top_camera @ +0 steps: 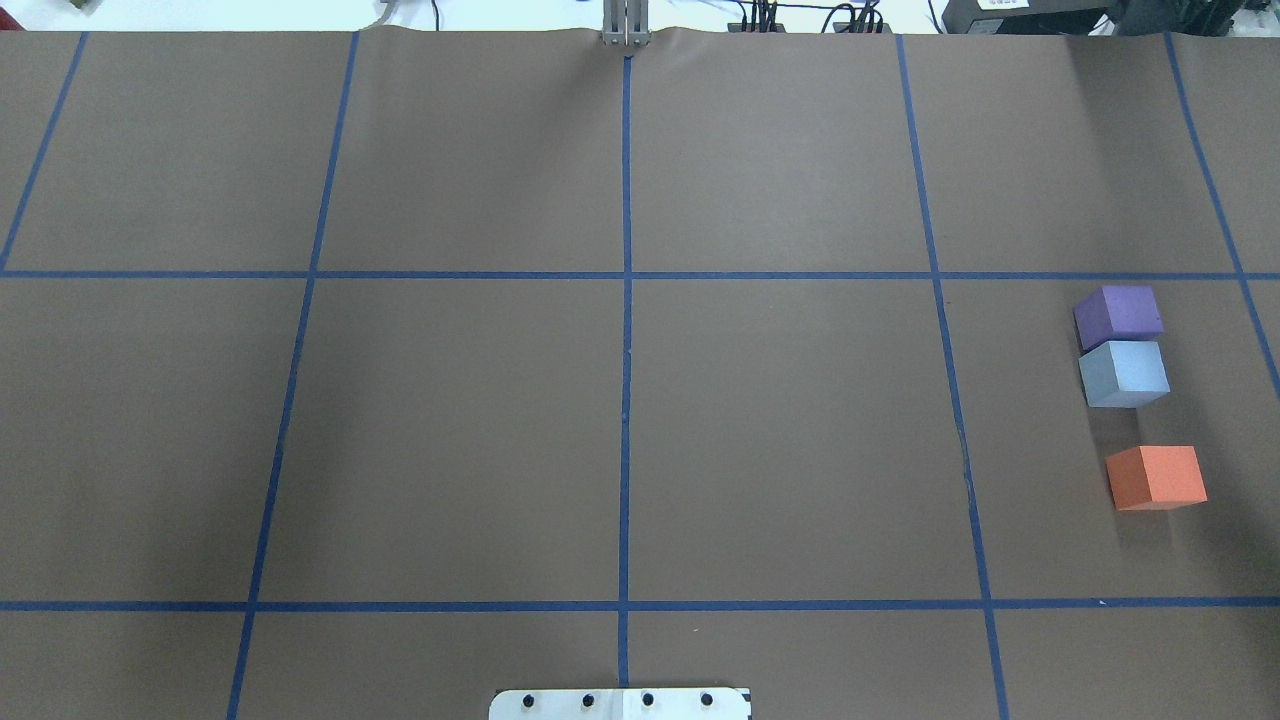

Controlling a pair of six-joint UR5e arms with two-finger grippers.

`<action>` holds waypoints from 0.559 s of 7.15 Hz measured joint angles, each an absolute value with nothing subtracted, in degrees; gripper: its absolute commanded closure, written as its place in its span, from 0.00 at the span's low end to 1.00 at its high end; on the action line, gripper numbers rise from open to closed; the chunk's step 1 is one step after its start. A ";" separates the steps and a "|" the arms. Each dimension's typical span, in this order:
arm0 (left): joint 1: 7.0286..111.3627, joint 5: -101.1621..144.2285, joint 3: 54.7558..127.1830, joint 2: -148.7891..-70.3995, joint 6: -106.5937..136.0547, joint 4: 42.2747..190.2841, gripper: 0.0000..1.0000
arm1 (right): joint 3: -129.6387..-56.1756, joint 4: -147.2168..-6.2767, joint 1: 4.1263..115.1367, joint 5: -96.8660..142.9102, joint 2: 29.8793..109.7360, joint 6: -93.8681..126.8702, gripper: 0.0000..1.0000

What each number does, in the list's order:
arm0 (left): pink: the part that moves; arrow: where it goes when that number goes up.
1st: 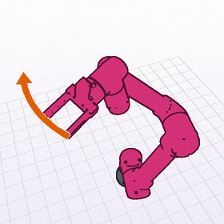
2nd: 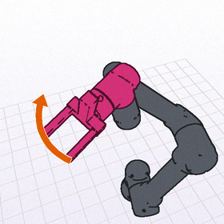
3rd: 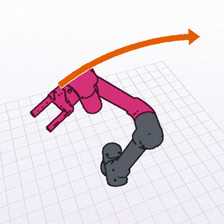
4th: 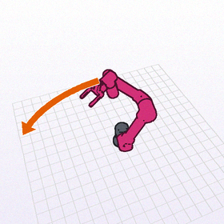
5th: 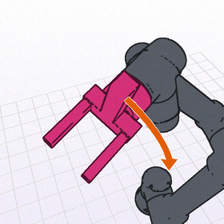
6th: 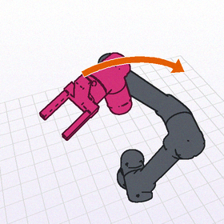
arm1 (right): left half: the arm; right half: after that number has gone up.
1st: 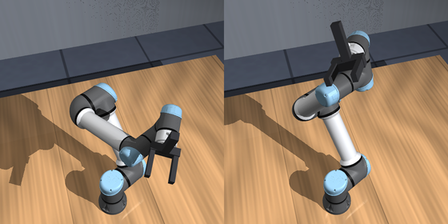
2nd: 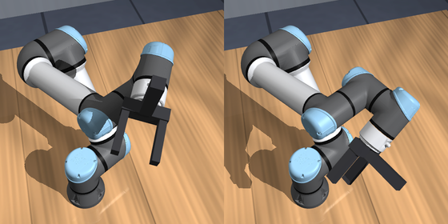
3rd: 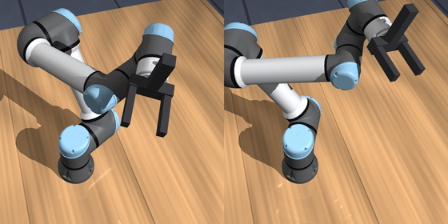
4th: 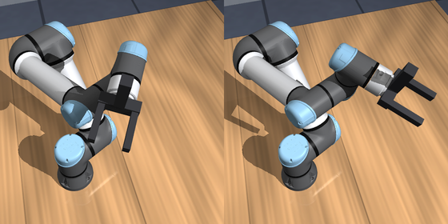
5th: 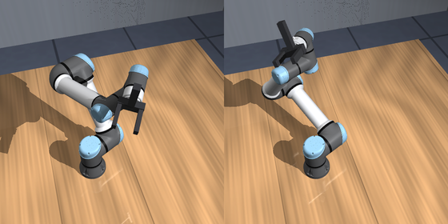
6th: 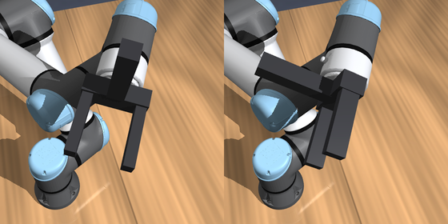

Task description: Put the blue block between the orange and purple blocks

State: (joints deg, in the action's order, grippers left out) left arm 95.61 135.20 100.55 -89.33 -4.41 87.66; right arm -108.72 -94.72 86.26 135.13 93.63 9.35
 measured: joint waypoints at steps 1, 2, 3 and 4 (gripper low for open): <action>95.34 133.15 100.22 -89.21 -2.82 87.98 0.00 | -108.72 -94.61 86.20 134.70 93.25 9.25 0.00; 95.03 133.27 100.06 -89.45 -1.11 88.29 0.00 | -108.42 -94.53 86.17 134.09 92.71 9.16 0.00; 94.90 133.46 99.70 -89.77 -0.48 88.57 0.00 | -107.73 -94.48 86.09 133.56 92.03 9.12 0.00; 94.87 133.52 99.38 -89.70 -0.27 89.34 0.00 | -106.93 -94.40 85.82 133.39 91.48 9.12 0.00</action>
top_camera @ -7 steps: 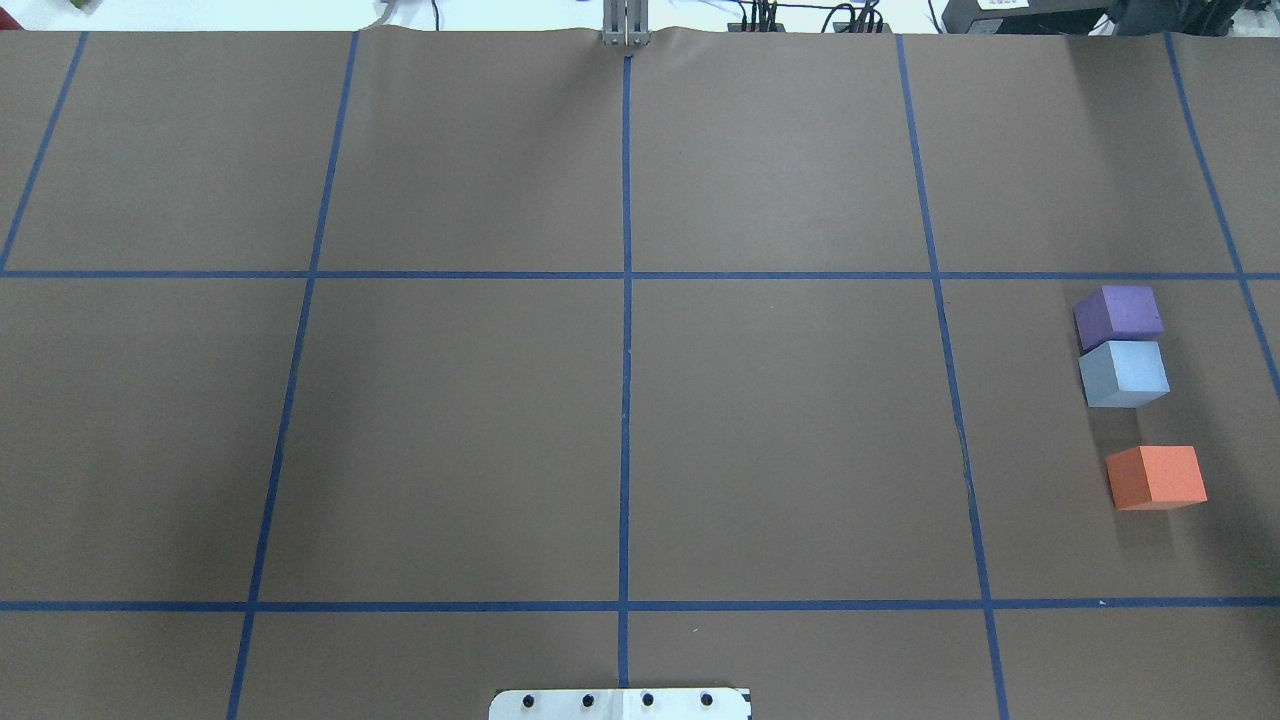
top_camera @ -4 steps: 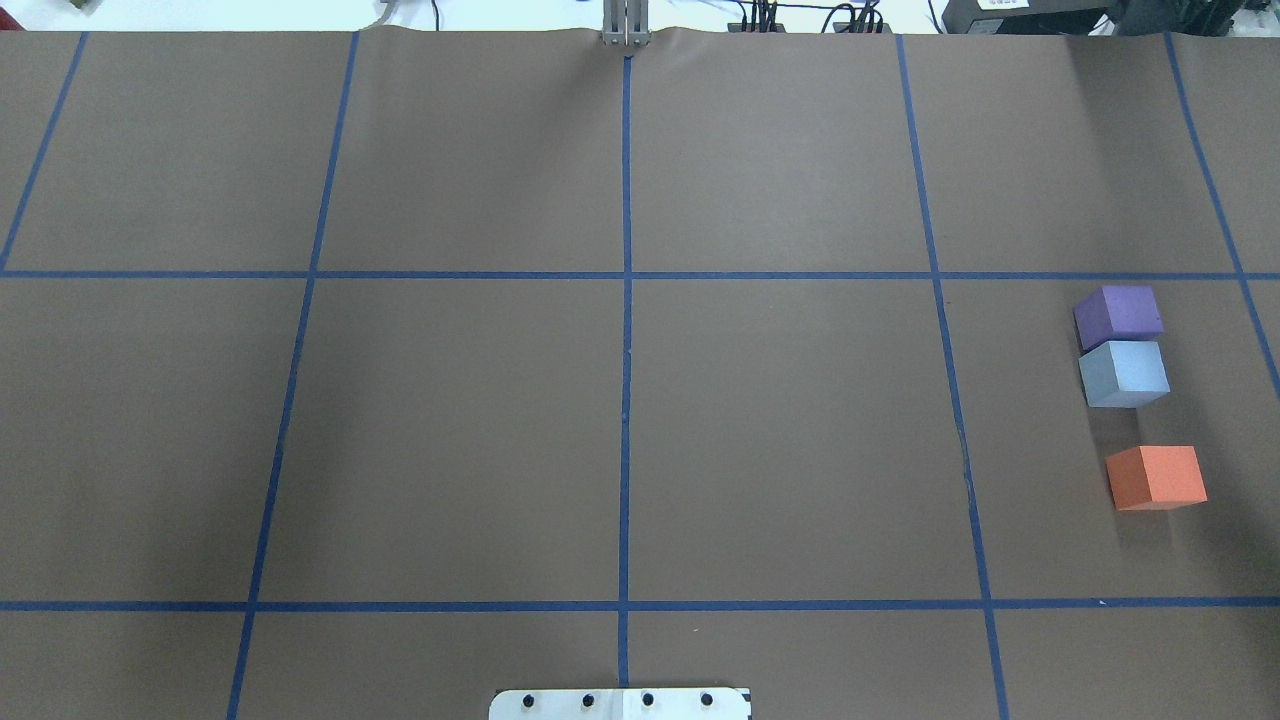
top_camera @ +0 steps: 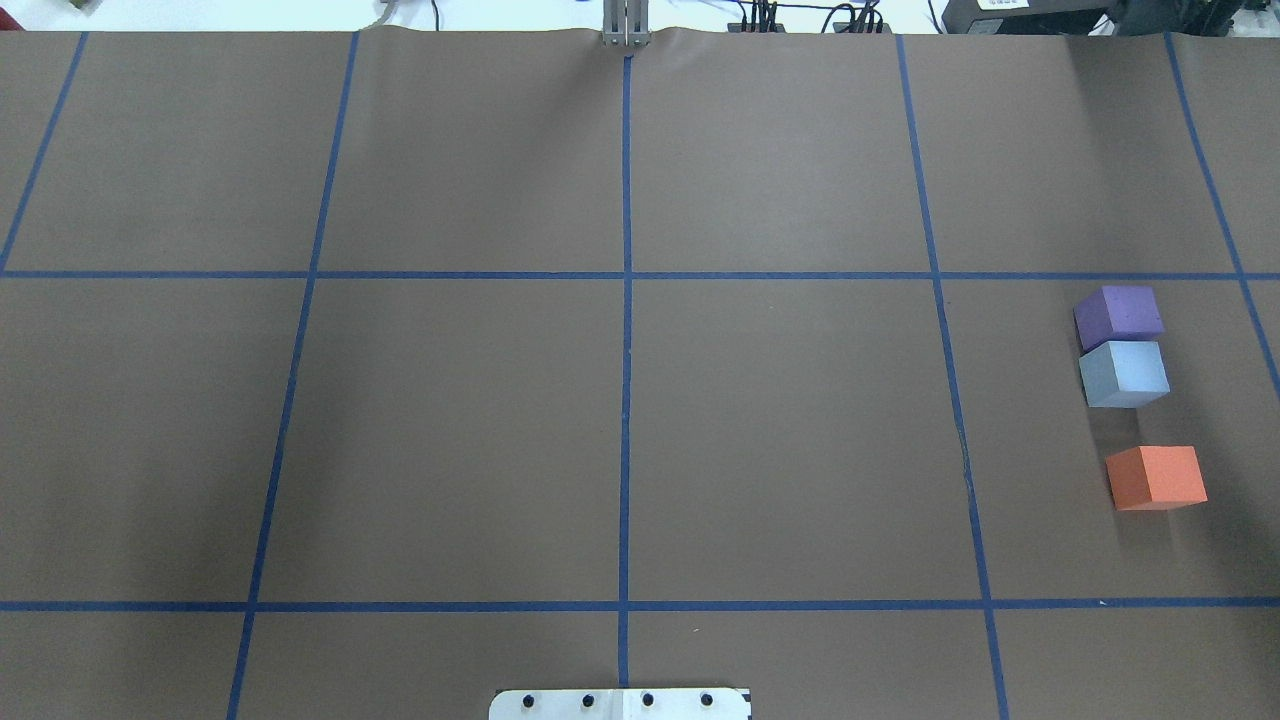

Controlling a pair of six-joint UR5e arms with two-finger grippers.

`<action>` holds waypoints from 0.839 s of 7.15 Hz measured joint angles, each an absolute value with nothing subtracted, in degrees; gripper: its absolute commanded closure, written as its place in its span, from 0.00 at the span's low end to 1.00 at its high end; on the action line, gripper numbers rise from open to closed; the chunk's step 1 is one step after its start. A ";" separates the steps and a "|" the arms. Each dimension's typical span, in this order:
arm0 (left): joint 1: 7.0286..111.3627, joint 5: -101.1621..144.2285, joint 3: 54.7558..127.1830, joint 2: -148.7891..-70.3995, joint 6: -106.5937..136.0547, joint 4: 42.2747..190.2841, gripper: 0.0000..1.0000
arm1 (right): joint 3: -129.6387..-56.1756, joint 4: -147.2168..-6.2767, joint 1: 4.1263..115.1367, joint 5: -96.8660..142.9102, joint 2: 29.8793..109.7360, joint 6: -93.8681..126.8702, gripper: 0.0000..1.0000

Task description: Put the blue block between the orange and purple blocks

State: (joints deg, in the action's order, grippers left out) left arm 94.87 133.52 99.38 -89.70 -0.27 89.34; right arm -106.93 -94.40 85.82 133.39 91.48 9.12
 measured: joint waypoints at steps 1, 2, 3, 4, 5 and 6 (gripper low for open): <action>94.82 133.60 99.03 -89.31 -0.11 90.55 0.00 | -106.55 -94.33 85.30 133.45 91.21 9.17 0.00; 94.78 133.79 98.57 -88.93 0.14 91.26 0.00 | -106.46 -94.24 84.69 133.80 91.00 9.43 0.00; 94.76 133.96 98.39 -88.77 0.25 91.38 0.00 | -106.40 -94.18 84.14 134.29 90.62 9.68 0.00; 94.75 134.06 98.39 -88.74 0.25 91.38 0.00 | -106.27 -94.15 83.84 134.52 90.18 9.53 0.00; 94.72 134.06 98.37 -88.75 0.21 91.33 0.00 | -106.19 -94.15 83.73 134.46 89.95 9.04 0.00; 94.51 133.90 97.94 -88.76 0.13 91.41 0.00 | -106.03 -94.21 83.71 134.13 89.90 7.91 0.00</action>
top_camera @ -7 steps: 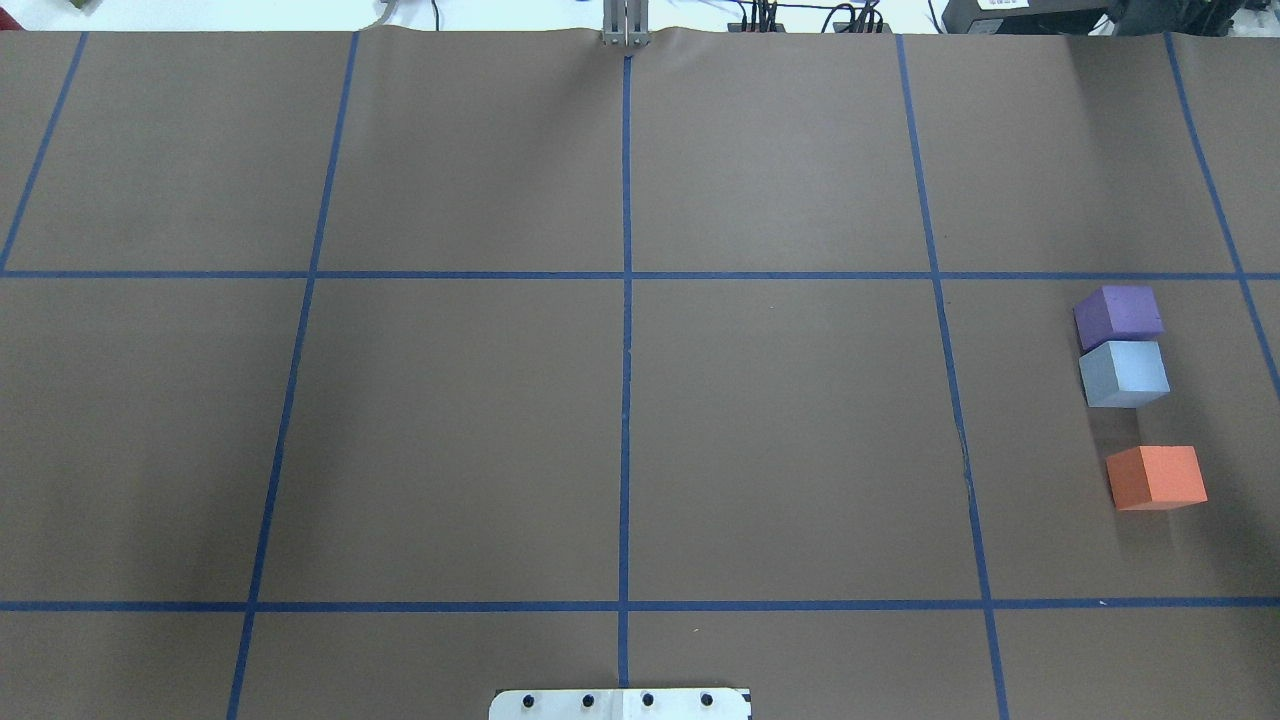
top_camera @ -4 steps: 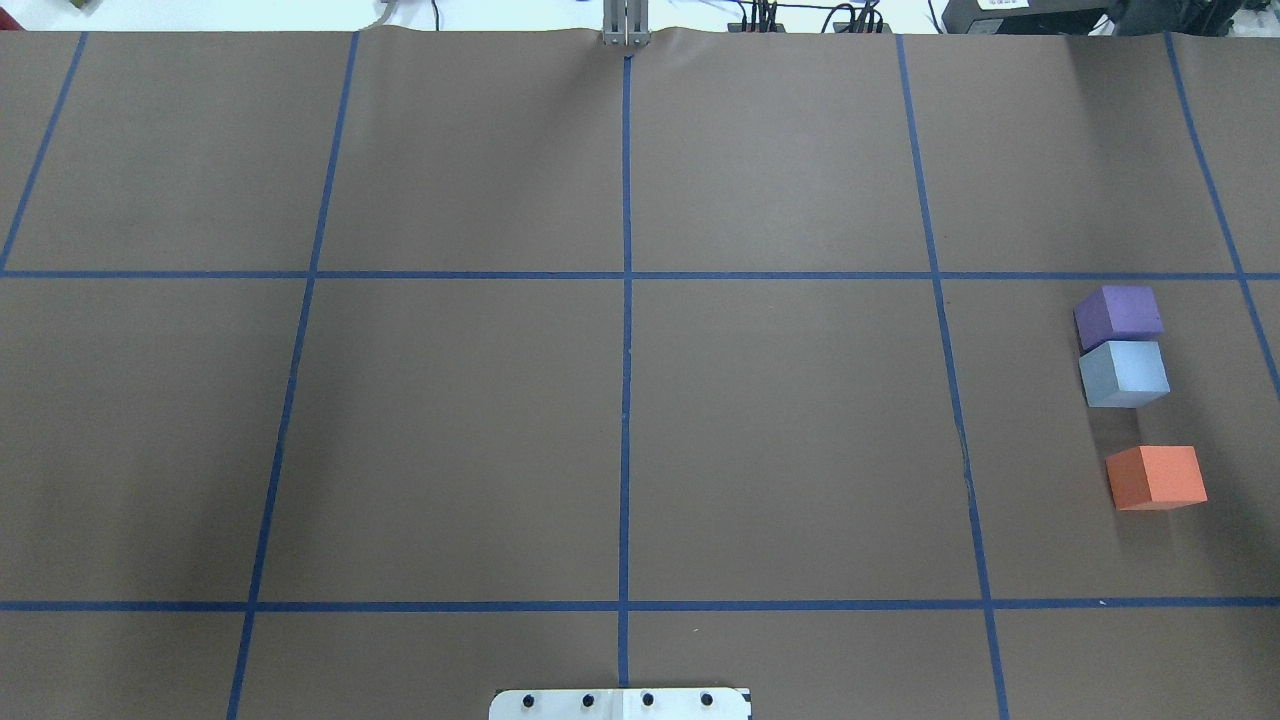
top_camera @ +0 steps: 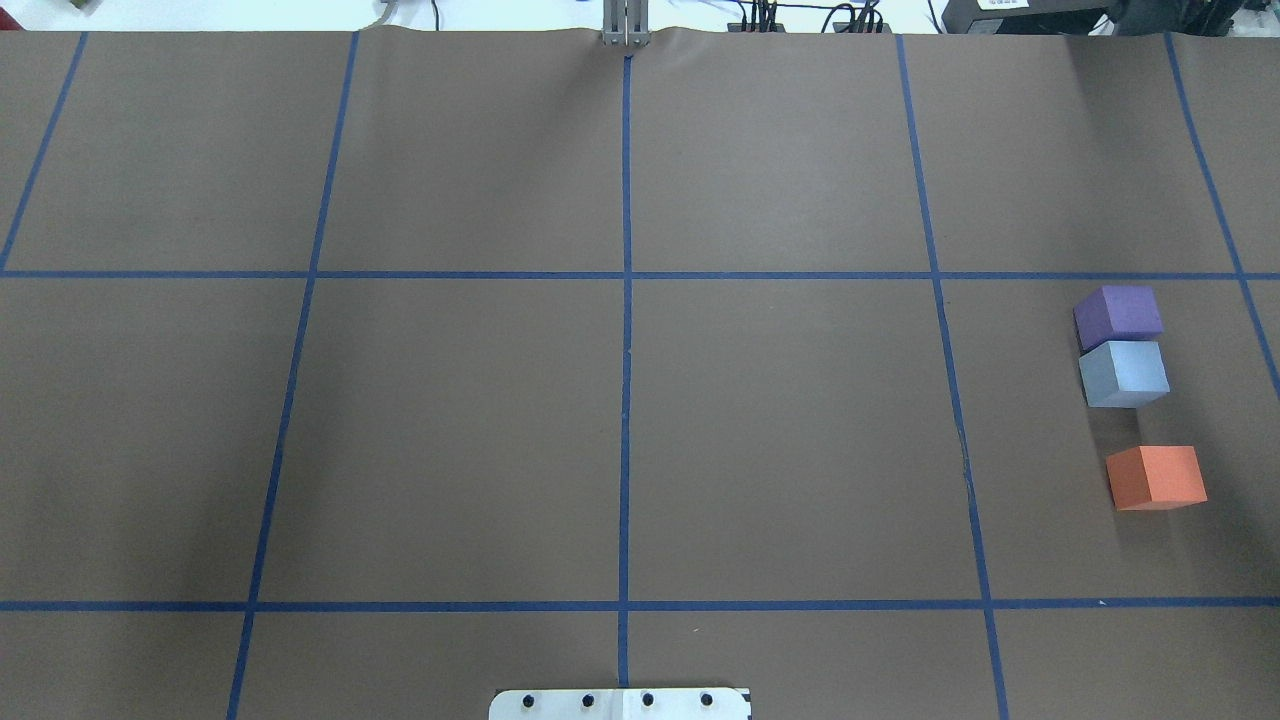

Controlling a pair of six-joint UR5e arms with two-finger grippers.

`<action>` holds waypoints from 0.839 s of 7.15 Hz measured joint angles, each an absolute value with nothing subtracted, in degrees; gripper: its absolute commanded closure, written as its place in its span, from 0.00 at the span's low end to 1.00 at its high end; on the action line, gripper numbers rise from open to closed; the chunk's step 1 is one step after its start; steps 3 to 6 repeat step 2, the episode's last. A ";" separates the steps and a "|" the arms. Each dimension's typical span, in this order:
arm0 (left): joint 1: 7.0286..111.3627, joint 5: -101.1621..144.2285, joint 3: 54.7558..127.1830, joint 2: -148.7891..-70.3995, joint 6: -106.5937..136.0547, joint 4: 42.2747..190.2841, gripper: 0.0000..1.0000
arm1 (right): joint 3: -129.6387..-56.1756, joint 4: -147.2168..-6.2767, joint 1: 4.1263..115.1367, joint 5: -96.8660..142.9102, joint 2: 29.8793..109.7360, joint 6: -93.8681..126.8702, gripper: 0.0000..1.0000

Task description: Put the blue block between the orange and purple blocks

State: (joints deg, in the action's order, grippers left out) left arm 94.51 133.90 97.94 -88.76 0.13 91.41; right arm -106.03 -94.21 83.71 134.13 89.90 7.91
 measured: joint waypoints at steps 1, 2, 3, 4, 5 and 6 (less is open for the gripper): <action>94.04 133.67 96.72 -88.77 -0.02 91.68 0.00 | -105.78 -94.29 83.68 133.91 89.88 6.63 0.00; 93.53 133.54 95.29 -88.77 -0.11 91.84 0.00 | -105.33 -94.37 83.72 133.63 89.82 5.29 0.00; 93.53 133.54 95.29 -88.77 -0.11 91.84 0.00 | -105.33 -94.37 83.72 133.63 89.82 5.29 0.00; 93.53 133.54 95.29 -88.77 -0.11 91.84 0.00 | -105.33 -94.37 83.72 133.63 89.82 5.29 0.00; 93.53 133.54 95.29 -88.77 -0.11 91.84 0.00 | -105.33 -94.37 83.72 133.63 89.82 5.29 0.00; 93.53 133.54 95.29 -88.77 -0.11 91.84 0.00 | -105.33 -94.37 83.72 133.63 89.82 5.29 0.00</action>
